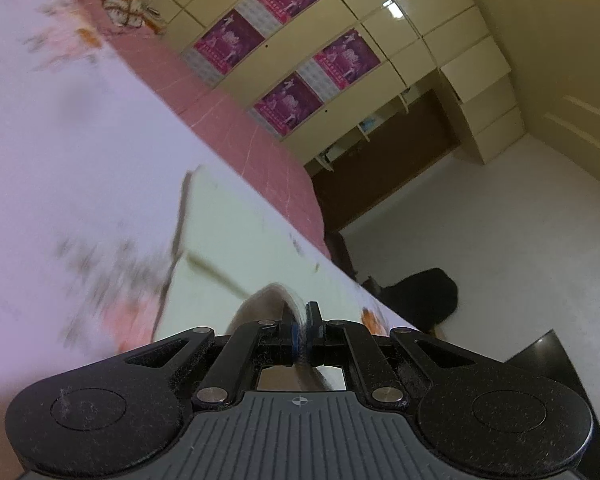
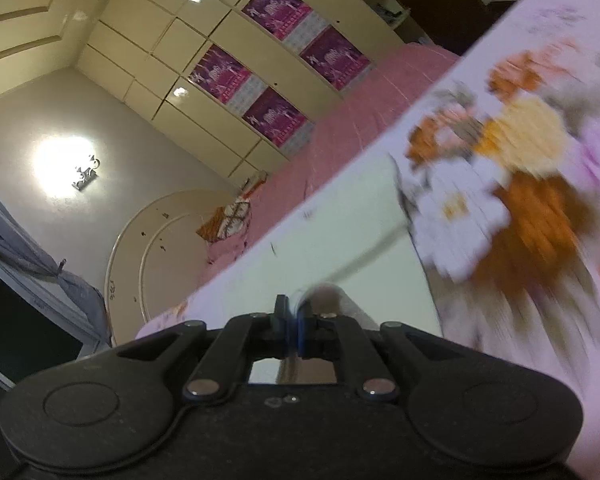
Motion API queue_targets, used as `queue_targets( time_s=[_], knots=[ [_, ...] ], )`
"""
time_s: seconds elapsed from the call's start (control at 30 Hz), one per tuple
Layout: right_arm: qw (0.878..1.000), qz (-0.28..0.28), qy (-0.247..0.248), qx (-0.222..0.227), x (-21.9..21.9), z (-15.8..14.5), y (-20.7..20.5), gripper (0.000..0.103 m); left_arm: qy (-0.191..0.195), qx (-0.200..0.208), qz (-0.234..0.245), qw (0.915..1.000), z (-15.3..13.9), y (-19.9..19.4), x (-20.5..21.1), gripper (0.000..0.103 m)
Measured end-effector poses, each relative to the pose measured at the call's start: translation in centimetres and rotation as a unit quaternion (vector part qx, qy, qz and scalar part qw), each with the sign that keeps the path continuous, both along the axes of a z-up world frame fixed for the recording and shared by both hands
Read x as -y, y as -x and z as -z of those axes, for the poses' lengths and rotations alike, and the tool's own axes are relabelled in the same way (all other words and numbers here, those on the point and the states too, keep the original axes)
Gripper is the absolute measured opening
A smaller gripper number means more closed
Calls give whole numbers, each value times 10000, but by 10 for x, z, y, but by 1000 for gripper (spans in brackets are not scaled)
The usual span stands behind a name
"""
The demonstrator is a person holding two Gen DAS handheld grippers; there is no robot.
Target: Fold small clothes
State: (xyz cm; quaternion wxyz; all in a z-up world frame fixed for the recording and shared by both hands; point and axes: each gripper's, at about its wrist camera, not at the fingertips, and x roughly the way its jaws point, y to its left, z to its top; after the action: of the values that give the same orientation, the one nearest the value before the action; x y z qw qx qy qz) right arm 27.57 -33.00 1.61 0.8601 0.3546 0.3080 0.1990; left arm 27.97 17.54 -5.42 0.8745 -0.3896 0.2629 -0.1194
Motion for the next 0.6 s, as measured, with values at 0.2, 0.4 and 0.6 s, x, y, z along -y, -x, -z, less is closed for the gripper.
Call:
queue_targets(
  time_s=[0.2, 0.4, 0.6],
  knots=[
    [10000, -20, -9, -55, -9, 10, -94, 4, -245, -142, -50, 9996, 3, -99, 0, 4],
    [9985, 50, -264, -484, -7, 55, -171, 4, -380, -613, -128, 9973, 31, -176, -3, 4],
    [9935, 134, -488, -1023, -7, 96, -227, 5, -430, -911, -19, 9949, 55, -211, 4, 4]
  ],
)
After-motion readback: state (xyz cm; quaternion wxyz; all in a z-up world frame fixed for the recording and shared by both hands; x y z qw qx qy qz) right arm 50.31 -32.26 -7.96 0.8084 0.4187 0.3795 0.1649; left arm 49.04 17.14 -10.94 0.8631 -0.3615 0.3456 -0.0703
